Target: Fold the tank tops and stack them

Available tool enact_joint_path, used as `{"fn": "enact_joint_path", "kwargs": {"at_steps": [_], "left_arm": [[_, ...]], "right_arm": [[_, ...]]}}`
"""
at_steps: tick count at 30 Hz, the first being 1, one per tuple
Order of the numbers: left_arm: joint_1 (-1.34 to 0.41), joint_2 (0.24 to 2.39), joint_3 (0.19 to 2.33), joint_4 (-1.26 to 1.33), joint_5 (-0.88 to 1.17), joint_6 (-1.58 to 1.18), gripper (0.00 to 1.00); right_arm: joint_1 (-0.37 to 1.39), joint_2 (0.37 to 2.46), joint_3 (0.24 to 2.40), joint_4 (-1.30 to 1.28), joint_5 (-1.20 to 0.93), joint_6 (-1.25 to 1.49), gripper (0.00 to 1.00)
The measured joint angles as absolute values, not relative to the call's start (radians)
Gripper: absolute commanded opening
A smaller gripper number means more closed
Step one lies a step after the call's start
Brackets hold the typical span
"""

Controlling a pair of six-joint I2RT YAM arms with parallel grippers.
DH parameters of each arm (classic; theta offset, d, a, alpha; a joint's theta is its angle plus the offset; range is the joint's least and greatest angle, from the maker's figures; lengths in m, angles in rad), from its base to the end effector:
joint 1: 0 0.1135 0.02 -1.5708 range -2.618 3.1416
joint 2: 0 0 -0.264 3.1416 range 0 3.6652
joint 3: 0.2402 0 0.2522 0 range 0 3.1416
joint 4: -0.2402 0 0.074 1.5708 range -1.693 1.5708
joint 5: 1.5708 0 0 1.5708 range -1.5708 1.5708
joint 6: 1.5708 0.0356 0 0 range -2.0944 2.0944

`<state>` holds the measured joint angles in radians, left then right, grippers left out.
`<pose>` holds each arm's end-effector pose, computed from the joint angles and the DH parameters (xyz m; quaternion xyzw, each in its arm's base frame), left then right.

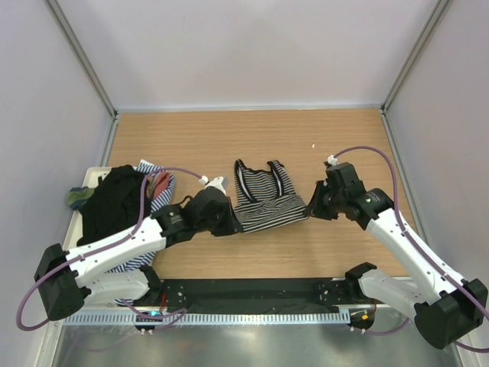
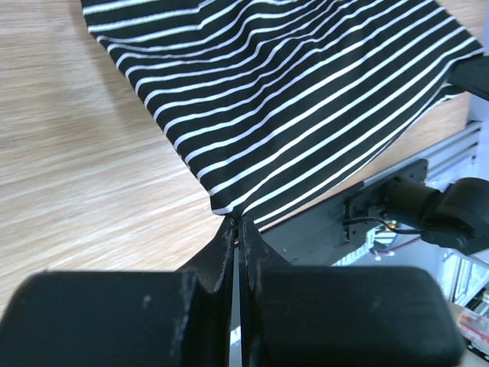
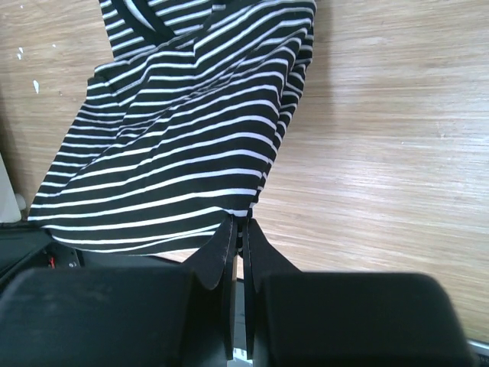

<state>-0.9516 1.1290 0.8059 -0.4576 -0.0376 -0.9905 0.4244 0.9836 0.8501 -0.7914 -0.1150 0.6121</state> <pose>0.1382 -0.1917 0.2542 -0.0252 0.9225 -0.3078 0.2315 0.1718 0.0821 0.2728 0.0706 0.9443 0.2043 0.2482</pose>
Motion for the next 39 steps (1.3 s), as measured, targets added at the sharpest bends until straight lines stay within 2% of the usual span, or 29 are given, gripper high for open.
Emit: {"fn": "enact_joint_path", "kwargs": {"at_steps": [23,31,39], "left_arm": [[-1.072,1.134,0.81,-0.472,-0.025,-1.097,0.0],[-1.044,1.179,0.882,-0.46,-0.013,-1.101,0.0],[-0.904,1.196,0.93,-0.458,0.058,-1.097,0.0]], "right_arm": [[0.424,0.935,0.882,-0.886,-0.095,0.612,0.03],[0.424,1.086,1.0,-0.852,-0.039,0.591,0.02],[0.423,1.233,1.145,-0.814,-0.02,0.574,0.02]]}}
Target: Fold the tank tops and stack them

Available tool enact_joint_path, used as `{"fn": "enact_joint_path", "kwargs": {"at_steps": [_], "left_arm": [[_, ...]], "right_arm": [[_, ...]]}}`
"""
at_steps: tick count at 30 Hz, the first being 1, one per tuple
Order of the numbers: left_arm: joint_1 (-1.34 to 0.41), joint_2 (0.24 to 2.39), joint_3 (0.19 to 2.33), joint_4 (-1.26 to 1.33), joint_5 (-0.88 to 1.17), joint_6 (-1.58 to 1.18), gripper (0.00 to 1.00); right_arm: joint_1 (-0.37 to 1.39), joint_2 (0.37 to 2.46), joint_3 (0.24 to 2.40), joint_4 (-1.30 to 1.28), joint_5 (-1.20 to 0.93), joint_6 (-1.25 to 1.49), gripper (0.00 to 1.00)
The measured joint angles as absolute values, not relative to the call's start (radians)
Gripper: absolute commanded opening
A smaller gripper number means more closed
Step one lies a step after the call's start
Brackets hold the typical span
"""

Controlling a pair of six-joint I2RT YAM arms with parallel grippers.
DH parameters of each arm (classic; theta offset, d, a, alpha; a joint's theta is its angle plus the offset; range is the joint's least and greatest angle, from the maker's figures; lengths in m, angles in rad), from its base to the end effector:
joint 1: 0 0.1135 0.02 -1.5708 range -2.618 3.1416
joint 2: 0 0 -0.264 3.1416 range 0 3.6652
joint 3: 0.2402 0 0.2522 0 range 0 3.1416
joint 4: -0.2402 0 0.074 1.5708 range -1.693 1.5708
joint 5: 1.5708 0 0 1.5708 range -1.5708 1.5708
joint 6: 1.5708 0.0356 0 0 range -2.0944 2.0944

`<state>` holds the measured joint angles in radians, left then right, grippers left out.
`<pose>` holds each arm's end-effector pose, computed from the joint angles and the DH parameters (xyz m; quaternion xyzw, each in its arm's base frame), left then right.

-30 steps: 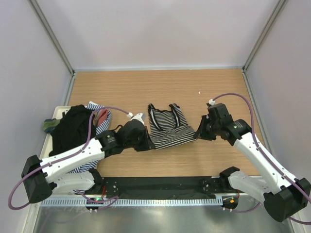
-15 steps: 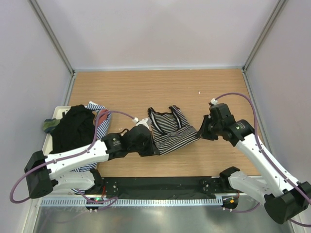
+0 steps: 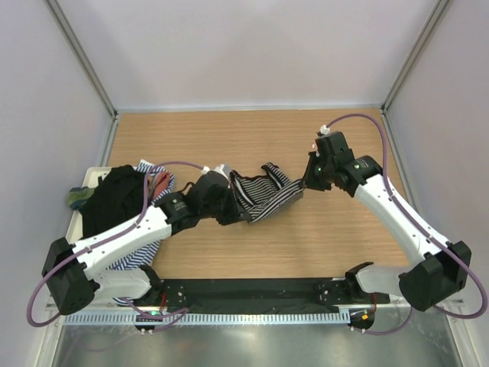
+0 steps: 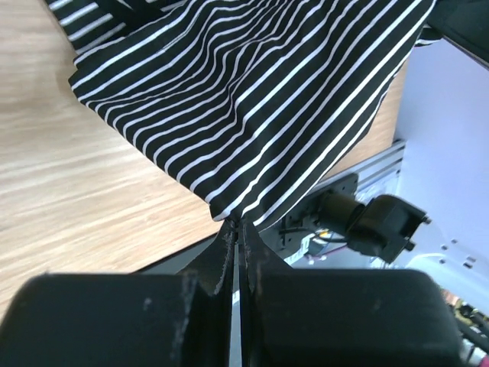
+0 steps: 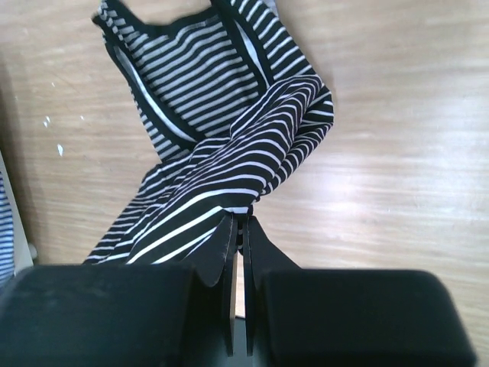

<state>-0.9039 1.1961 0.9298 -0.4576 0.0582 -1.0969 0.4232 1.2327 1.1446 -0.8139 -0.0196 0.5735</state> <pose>0.1577 -0.2037 0.2801 -0.0759 0.9082 -0.3600 0.1995 0.2274 0.1032 0.3148 0.0677 0.9421 0.1650 0.2838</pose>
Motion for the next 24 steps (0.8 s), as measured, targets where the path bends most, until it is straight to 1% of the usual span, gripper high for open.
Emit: {"fn": "enact_joint_path", "kwargs": {"at_steps": [6,11,19,24], "left_arm": [[-0.759,1.224,0.935,-0.427,0.147,-1.079,0.0],[-0.634,1.31,0.959,-0.407,0.22,-1.039,0.0],[-0.519,1.425,1.03,-0.385,0.308,-0.998,0.0],[-0.44,1.494,1.076,-0.355,0.348,-0.983,0.0]], "right_arm": [[0.422,1.363,1.279,-0.793,0.004,0.555,0.02],[0.413,1.481,1.333,-0.764,0.007,0.552,0.03],[0.384,1.673,1.477,-0.734,-0.011,0.551,0.04],[0.369,1.803,1.62,-0.71,-0.049,0.549,0.05]]}}
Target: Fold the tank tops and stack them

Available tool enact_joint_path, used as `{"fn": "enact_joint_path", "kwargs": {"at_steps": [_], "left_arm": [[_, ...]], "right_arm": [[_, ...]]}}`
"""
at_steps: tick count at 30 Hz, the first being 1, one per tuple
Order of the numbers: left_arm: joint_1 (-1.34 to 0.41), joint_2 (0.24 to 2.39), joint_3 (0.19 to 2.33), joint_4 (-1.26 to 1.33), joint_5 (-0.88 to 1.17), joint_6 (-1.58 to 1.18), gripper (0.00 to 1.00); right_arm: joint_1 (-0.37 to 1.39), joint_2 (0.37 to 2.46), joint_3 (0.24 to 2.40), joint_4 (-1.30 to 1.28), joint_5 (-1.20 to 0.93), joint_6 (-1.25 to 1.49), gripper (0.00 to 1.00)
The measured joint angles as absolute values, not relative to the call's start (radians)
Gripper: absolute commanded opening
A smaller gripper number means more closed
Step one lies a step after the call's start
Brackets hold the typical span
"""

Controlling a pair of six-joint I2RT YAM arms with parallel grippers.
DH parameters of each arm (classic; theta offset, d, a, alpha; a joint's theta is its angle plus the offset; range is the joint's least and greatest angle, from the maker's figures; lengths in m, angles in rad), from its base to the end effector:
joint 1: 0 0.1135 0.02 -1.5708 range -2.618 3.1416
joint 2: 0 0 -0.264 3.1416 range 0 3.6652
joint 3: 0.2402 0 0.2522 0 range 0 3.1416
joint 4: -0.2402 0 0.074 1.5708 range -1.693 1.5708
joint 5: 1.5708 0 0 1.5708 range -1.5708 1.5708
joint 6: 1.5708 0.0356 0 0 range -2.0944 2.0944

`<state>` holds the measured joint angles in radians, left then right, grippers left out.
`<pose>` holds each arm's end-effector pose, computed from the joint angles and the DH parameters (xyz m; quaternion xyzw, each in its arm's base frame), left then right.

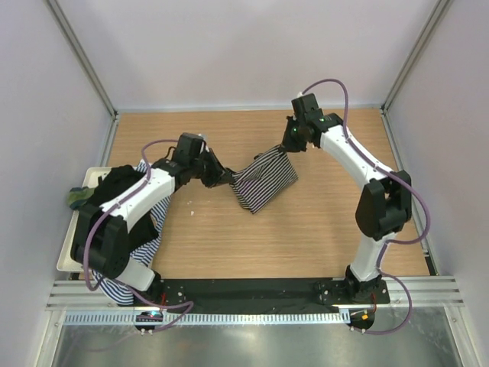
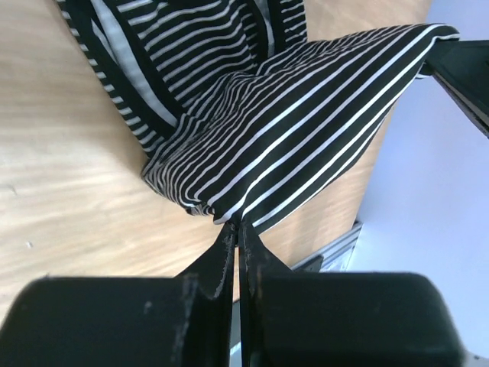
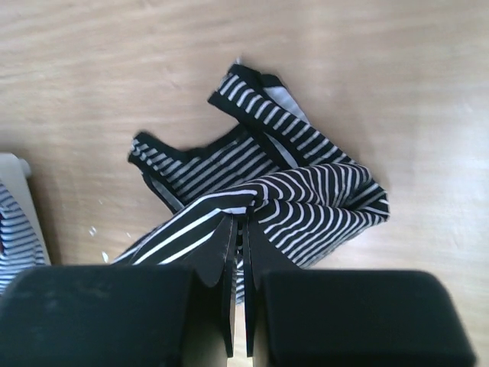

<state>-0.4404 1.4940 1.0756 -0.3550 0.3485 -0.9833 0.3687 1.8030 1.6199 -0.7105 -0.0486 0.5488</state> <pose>0.2887 -0.1495 0.2569 -0.1785 0.8924 -0.3707 0.1851 0.3736 0.1462 0.2994 0.0768 0.9398 0.1676 0.2876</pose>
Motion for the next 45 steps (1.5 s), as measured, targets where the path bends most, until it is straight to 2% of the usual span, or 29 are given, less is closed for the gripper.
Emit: {"fn": "enact_joint_path", "kwargs": {"at_steps": [4,8,9,10,12,13,14,16,18,22,29,30,32,33,35,36,39,42,43,45], "left_arm": [[-0.379,1.571,1.096,-0.317,0.377,-0.982,0.01],[-0.307,1.666,1.1,-0.252,0.398,-0.986,0.06],[-0.286,1.7,1.106,-0.236,0.41,-0.989,0.11],[-0.26,1.746,1.114,-0.212,0.42,-0.994,0.27],[-0.216,1.821,1.119,-0.155,0.438,-1.01,0.49],[-0.192,1.856,1.118,-0.127,0.447,-1.024,0.66],[-0.168,1.885,1.114,-0.096,0.451,-1.04,0.75],[-0.133,1.908,1.108,-0.068,0.452,-1.061,0.83],[-0.116,1.9,1.108,-0.056,0.445,-1.065,0.83],[-0.135,1.851,1.119,-0.062,0.432,-1.033,0.8],[-0.243,1.825,1.178,-0.11,0.376,-0.944,0.69],[-0.258,1.825,1.178,-0.118,0.366,-0.932,0.67],[-0.283,1.825,1.178,-0.141,0.351,-0.915,0.62],[-0.291,1.825,1.178,-0.153,0.34,-0.906,0.6],[-0.301,1.823,1.178,-0.176,0.304,-0.883,0.59],[-0.306,1.82,1.178,-0.197,0.278,-0.87,0.58],[-0.322,1.795,1.18,-0.265,0.209,-0.828,0.57],[-0.333,1.752,1.18,-0.312,0.178,-0.799,0.56],[-0.334,1.737,1.18,-0.322,0.174,-0.793,0.55],[-0.337,1.711,1.18,-0.335,0.172,-0.779,0.55]], "right_arm": [[0.364,1.929,1.753,-0.677,-0.09,0.548,0.09],[0.365,2.079,1.892,-0.63,-0.132,0.548,0.27],[0.364,2.116,1.918,-0.597,-0.139,0.548,0.36],[0.363,2.149,1.934,-0.557,-0.151,0.55,0.54],[0.359,2.195,1.938,-0.47,-0.183,0.552,0.72],[0.358,2.217,1.937,-0.419,-0.202,0.556,0.77],[0.358,2.234,1.932,-0.374,-0.216,0.556,0.87],[0.355,2.246,1.913,-0.316,-0.232,0.554,0.87],[0.35,2.234,1.87,-0.263,-0.238,0.551,0.86],[0.339,2.157,1.715,-0.192,-0.241,0.532,0.79],[0.311,2.09,1.604,-0.229,-0.207,0.449,0.77],[0.309,2.09,1.594,-0.238,-0.204,0.441,0.73],[0.305,2.09,1.569,-0.26,-0.2,0.427,0.59],[0.305,2.09,1.553,-0.271,-0.2,0.421,0.48],[0.306,2.088,1.514,-0.27,-0.202,0.415,0.34],[0.306,2.087,1.488,-0.268,-0.205,0.416,0.23],[0.308,2.055,1.386,-0.242,-0.224,0.439,0.14],[0.313,1.949,1.261,-0.233,-0.219,0.454,0.15],[0.316,1.899,1.21,-0.236,-0.215,0.46,0.2],[0.324,1.803,1.121,-0.249,-0.208,0.477,0.49]]}}
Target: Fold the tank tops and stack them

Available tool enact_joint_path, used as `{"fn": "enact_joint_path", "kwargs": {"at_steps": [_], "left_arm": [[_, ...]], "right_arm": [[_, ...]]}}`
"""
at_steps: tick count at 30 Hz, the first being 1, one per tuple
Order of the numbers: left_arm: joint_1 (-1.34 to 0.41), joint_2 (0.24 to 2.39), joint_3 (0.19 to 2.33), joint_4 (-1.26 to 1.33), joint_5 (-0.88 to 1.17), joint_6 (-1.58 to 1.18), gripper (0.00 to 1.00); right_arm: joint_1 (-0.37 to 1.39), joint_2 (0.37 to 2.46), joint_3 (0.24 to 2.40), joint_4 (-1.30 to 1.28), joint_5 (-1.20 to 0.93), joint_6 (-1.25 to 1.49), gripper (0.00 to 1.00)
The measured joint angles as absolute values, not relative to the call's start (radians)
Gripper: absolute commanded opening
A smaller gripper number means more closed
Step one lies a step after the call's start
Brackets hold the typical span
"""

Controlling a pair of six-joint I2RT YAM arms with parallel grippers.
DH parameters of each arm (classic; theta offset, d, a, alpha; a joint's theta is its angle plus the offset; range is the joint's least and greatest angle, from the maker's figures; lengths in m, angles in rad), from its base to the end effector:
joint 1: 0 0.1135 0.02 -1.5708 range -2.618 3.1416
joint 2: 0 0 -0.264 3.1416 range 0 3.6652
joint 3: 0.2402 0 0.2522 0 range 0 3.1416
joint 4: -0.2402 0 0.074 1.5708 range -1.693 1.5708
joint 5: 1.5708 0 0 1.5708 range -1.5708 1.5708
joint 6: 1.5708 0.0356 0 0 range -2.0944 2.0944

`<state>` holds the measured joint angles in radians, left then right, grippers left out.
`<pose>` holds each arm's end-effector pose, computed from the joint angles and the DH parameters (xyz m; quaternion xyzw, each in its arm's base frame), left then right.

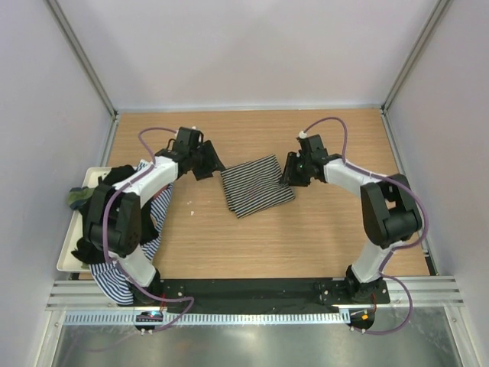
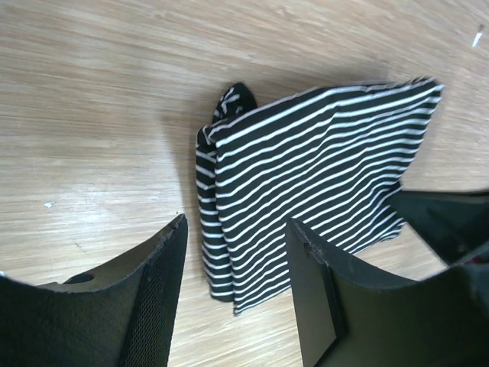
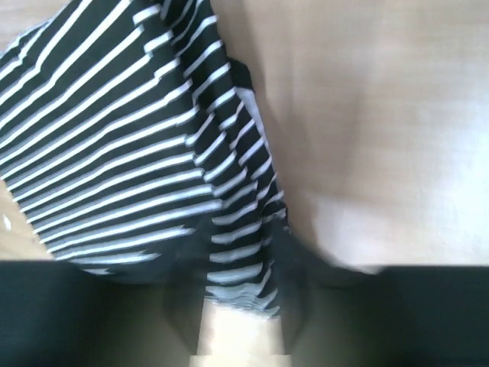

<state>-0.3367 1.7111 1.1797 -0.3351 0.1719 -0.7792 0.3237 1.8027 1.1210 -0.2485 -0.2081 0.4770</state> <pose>0.3464 -0.1277 0.2194 -0.1763 0.9189 -0.2503 0.2489 0.3520 0.1258 0.1754 0.0397 0.9437 0.2128 0.2500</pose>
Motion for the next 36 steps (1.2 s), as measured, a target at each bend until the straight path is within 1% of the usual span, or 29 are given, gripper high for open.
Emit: {"fn": "enact_joint_path", "kwargs": {"at_steps": [2,6,7,8,10,12,13,14,16,17,19,20,23,27,32,36], "left_arm": [[-0.339,1.69,1.18,-0.342,0.172,-0.771,0.54],[-0.347,1.685,1.204,-0.358,0.172,-0.749,0.52],[-0.351,1.686,1.215,-0.364,0.173,-0.746,0.52],[-0.355,1.689,1.228,-0.369,0.174,-0.744,0.51],[-0.363,1.698,1.255,-0.371,0.176,-0.741,0.49],[-0.369,1.709,1.275,-0.371,0.176,-0.738,0.45],[-0.371,1.718,1.284,-0.371,0.176,-0.736,0.43],[-0.372,1.73,1.293,-0.371,0.177,-0.733,0.4],[-0.373,1.756,1.308,-0.371,0.184,-0.733,0.31],[-0.373,1.768,1.311,-0.371,0.19,-0.733,0.26],[-0.373,1.786,1.312,-0.37,0.208,-0.738,0.23],[-0.373,1.795,1.312,-0.368,0.22,-0.746,0.2],[-0.373,1.814,1.312,-0.343,0.264,-0.769,0.18],[-0.373,1.853,1.312,-0.288,0.321,-0.801,0.15],[-0.36,1.982,1.345,-0.233,0.345,-0.812,0.1],[-0.331,2.099,1.381,-0.215,0.36,-0.822,0.06]], "right_arm": [[0.327,1.726,1.069,-0.278,-0.194,0.479,0.56],[0.332,1.655,1.055,-0.302,-0.155,0.473,0.57],[0.332,1.646,1.058,-0.305,-0.141,0.472,0.56],[0.332,1.642,1.066,-0.311,-0.13,0.468,0.52],[0.332,1.647,1.096,-0.32,-0.12,0.457,0.52],[0.332,1.662,1.146,-0.327,-0.12,0.443,0.47],[0.331,1.675,1.172,-0.325,-0.125,0.438,0.44],[0.331,1.695,1.209,-0.321,-0.134,0.432,0.37],[0.331,1.74,1.279,-0.308,-0.161,0.422,0.31],[0.331,1.762,1.306,-0.3,-0.182,0.421,0.24],[0.33,1.803,1.349,-0.278,-0.239,0.426,0.18],[0.33,1.818,1.357,-0.262,-0.267,0.434,0.12],[0.329,1.873,1.366,-0.192,-0.377,0.475,0.06],[0.32,1.968,1.366,-0.099,-0.493,0.539,0.01],[0.268,2.116,1.365,0.041,-0.598,0.641,0.01],[0.179,2.208,1.365,0.121,-0.636,0.716,0.01]]}}
